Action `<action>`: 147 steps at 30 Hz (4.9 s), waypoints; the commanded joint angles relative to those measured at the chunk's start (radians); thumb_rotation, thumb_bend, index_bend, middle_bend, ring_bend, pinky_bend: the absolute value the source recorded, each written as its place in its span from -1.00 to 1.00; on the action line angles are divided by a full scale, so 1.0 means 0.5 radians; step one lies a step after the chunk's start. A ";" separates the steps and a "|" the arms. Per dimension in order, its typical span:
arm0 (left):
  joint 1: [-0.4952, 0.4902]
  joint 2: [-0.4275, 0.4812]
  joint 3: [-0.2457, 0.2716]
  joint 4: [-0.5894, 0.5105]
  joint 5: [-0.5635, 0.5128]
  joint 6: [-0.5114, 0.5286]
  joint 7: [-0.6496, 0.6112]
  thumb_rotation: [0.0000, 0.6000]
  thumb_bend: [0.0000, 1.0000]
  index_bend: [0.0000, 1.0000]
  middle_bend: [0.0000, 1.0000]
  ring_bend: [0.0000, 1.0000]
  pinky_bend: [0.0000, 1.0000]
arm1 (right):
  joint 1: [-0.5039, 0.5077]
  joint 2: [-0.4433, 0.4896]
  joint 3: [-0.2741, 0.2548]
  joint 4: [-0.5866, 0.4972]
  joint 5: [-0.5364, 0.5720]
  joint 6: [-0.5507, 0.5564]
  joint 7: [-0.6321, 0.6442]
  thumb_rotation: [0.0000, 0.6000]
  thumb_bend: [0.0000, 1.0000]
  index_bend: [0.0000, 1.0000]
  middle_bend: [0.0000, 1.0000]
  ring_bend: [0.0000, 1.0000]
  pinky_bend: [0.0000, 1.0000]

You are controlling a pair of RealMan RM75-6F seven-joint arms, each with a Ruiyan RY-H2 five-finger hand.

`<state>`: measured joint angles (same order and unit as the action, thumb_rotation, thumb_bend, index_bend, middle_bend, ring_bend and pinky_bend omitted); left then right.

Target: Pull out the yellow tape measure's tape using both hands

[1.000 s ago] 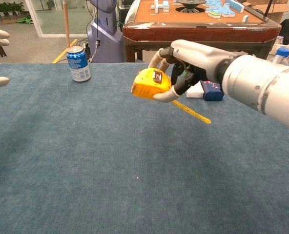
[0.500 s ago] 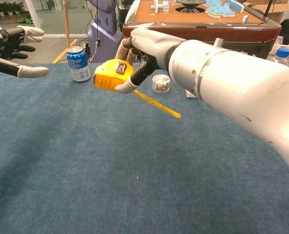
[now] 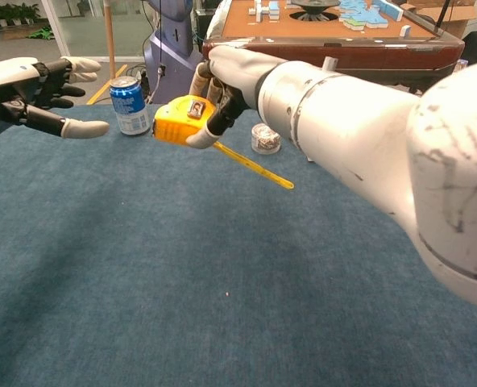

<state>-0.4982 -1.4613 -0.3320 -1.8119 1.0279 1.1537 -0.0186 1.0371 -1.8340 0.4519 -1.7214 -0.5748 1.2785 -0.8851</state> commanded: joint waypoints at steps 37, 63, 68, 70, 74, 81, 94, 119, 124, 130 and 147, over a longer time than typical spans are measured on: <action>-0.128 -0.269 -0.050 0.156 -0.184 0.072 0.087 1.00 -0.61 -1.00 -1.00 -1.00 -1.00 | 0.158 -0.292 0.073 0.433 0.034 -0.044 0.179 1.00 0.28 0.18 0.14 -0.14 -0.55; -0.134 -0.288 -0.079 0.219 -0.256 0.071 0.090 1.00 -0.61 -1.00 -1.00 -1.00 -1.00 | 0.148 -0.241 0.062 0.379 0.090 -0.106 0.179 1.00 0.28 0.18 0.14 -0.13 -0.55; -0.128 -0.278 -0.082 0.216 -0.275 0.072 0.096 1.00 -0.61 -1.00 -1.00 -1.00 -1.00 | 0.137 -0.214 0.050 0.355 0.103 -0.122 0.186 1.00 0.30 0.18 0.14 -0.13 -0.55; -0.126 -0.276 -0.082 0.217 -0.278 0.071 0.095 1.00 -0.61 -1.00 -1.00 -1.00 -1.00 | 0.134 -0.205 0.047 0.345 0.105 -0.125 0.191 1.00 0.32 0.18 0.14 -0.12 -0.55; -0.123 -0.270 -0.080 0.218 -0.287 0.069 0.098 1.00 -0.61 -1.00 -1.00 -1.00 -1.00 | 0.126 -0.187 0.035 0.325 0.108 -0.127 0.199 1.00 0.32 0.18 0.14 -0.12 -0.55; -0.105 -0.253 -0.084 0.225 -0.296 0.071 0.077 1.00 -0.61 -1.00 -1.00 -1.00 -1.00 | 0.113 -0.162 0.008 0.305 0.118 -0.130 0.203 1.00 0.32 0.18 0.14 -0.11 -0.55; -0.072 -0.211 -0.094 0.233 -0.330 0.081 0.064 1.00 -0.54 -1.00 -1.00 -1.00 -1.00 | 0.112 -0.104 -0.013 0.232 0.147 -0.133 0.182 1.00 0.32 0.18 0.14 -0.10 -0.55; -0.060 -0.184 -0.104 0.246 -0.334 0.061 0.033 1.00 -0.24 -0.22 -1.00 -1.00 -1.00 | 0.134 -0.054 -0.021 0.209 0.205 -0.120 0.194 1.00 0.32 0.18 0.14 -0.09 -0.55; -0.060 -0.180 -0.102 0.241 -0.326 0.052 0.022 1.00 -0.17 -0.12 -1.00 -1.00 -1.00 | 0.142 -0.047 -0.019 0.214 0.220 -0.119 0.188 1.00 0.32 0.18 0.14 -0.09 -0.55; -0.055 -0.175 -0.102 0.236 -0.326 0.031 -0.010 1.00 -0.07 -0.03 -1.00 -1.00 -1.00 | 0.148 -0.042 -0.020 0.216 0.233 -0.120 0.188 1.00 0.32 0.18 0.14 -0.09 -0.55; -0.034 -0.179 -0.088 0.244 -0.272 0.033 -0.087 1.00 0.01 0.15 -0.99 -1.00 -1.00 | 0.134 0.009 -0.034 0.209 0.255 -0.141 0.214 1.00 0.32 0.19 0.14 -0.09 -0.55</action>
<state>-0.5174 -1.5486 -0.3781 -1.6914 0.8862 1.1665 -0.0576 1.1059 -1.8322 0.4365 -1.6149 -0.4482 1.2100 -0.7790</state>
